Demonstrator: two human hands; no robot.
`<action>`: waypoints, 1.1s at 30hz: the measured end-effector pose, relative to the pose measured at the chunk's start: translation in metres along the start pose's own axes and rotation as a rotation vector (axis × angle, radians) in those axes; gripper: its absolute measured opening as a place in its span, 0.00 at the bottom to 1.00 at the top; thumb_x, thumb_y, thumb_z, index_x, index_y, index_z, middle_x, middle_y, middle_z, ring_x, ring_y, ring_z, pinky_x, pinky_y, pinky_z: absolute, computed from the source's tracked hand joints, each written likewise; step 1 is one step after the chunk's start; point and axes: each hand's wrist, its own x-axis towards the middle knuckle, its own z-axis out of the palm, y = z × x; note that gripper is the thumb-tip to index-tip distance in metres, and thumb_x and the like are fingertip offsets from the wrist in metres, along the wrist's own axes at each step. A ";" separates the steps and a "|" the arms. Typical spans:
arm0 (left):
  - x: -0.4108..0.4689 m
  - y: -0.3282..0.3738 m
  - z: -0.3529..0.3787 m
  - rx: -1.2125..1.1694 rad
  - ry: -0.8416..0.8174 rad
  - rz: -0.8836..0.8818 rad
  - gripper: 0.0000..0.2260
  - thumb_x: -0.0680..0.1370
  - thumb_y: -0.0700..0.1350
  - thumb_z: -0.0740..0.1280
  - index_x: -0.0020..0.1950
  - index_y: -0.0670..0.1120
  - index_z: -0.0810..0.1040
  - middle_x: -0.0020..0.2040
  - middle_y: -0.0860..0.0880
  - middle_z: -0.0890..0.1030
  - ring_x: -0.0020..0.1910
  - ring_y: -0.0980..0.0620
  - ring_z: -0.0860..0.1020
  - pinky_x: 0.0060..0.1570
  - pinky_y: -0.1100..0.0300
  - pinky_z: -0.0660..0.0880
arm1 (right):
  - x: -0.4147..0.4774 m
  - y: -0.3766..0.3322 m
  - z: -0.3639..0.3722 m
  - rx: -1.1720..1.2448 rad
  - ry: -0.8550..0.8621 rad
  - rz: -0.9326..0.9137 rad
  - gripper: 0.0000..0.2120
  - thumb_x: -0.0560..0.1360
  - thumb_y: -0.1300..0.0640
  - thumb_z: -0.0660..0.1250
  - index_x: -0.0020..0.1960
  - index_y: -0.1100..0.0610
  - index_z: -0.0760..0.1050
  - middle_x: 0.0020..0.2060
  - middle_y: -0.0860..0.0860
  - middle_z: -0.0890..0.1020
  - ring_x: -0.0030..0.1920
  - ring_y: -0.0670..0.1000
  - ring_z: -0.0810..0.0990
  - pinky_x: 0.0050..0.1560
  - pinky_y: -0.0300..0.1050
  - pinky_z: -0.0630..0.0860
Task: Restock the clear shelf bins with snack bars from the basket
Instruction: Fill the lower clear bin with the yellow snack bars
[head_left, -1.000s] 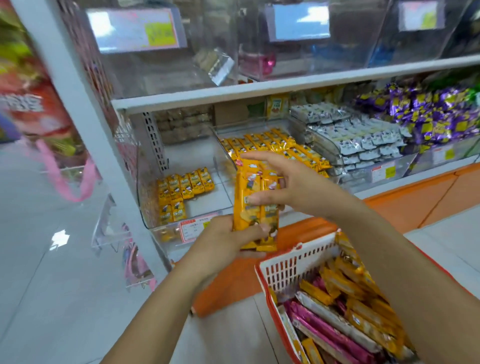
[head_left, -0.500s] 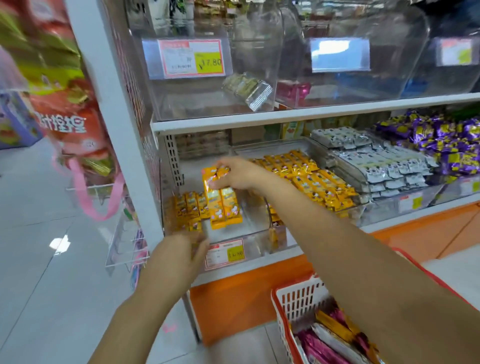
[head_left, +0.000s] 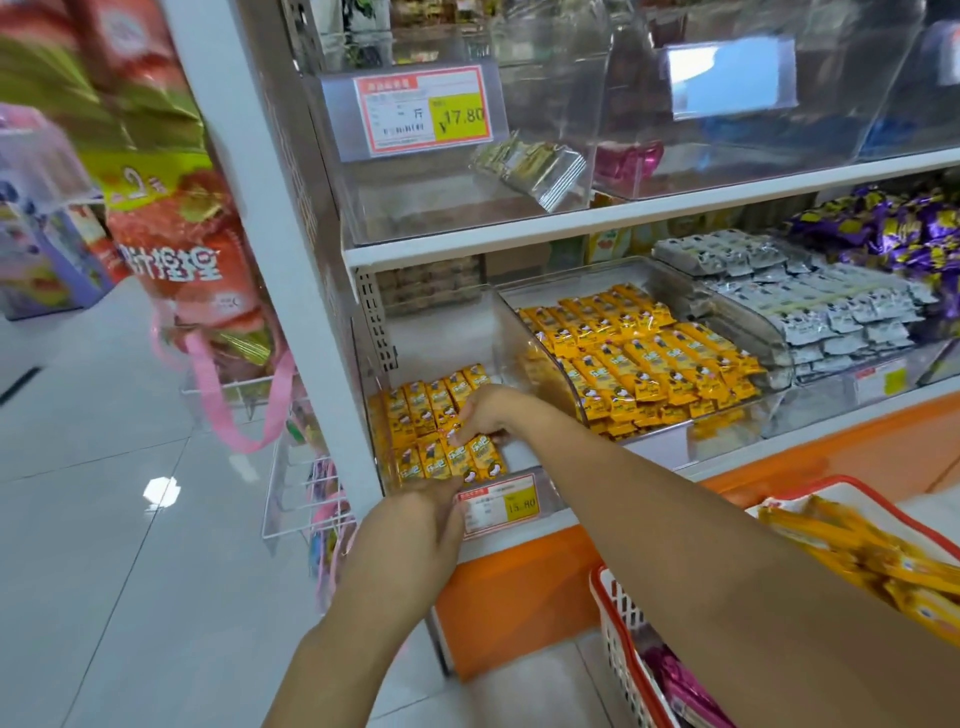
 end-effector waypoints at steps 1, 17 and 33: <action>0.000 -0.001 0.000 -0.005 0.012 0.009 0.18 0.81 0.51 0.56 0.70 0.51 0.71 0.66 0.50 0.75 0.64 0.52 0.74 0.59 0.63 0.68 | 0.000 -0.001 0.000 -0.048 0.004 -0.006 0.29 0.70 0.51 0.75 0.65 0.65 0.73 0.54 0.57 0.80 0.47 0.54 0.78 0.48 0.46 0.75; -0.016 0.036 0.024 -0.244 0.219 0.174 0.18 0.76 0.57 0.54 0.37 0.49 0.77 0.33 0.53 0.78 0.35 0.53 0.76 0.36 0.58 0.70 | -0.167 0.051 -0.038 0.191 0.300 -0.466 0.16 0.76 0.53 0.68 0.37 0.65 0.73 0.21 0.45 0.72 0.22 0.37 0.70 0.27 0.28 0.65; -0.062 0.090 0.181 0.181 -0.796 0.387 0.25 0.81 0.39 0.53 0.78 0.44 0.53 0.77 0.46 0.56 0.75 0.48 0.58 0.72 0.54 0.60 | -0.171 0.342 0.146 -0.280 -0.336 0.087 0.36 0.71 0.55 0.72 0.75 0.57 0.60 0.68 0.55 0.71 0.65 0.54 0.72 0.62 0.46 0.72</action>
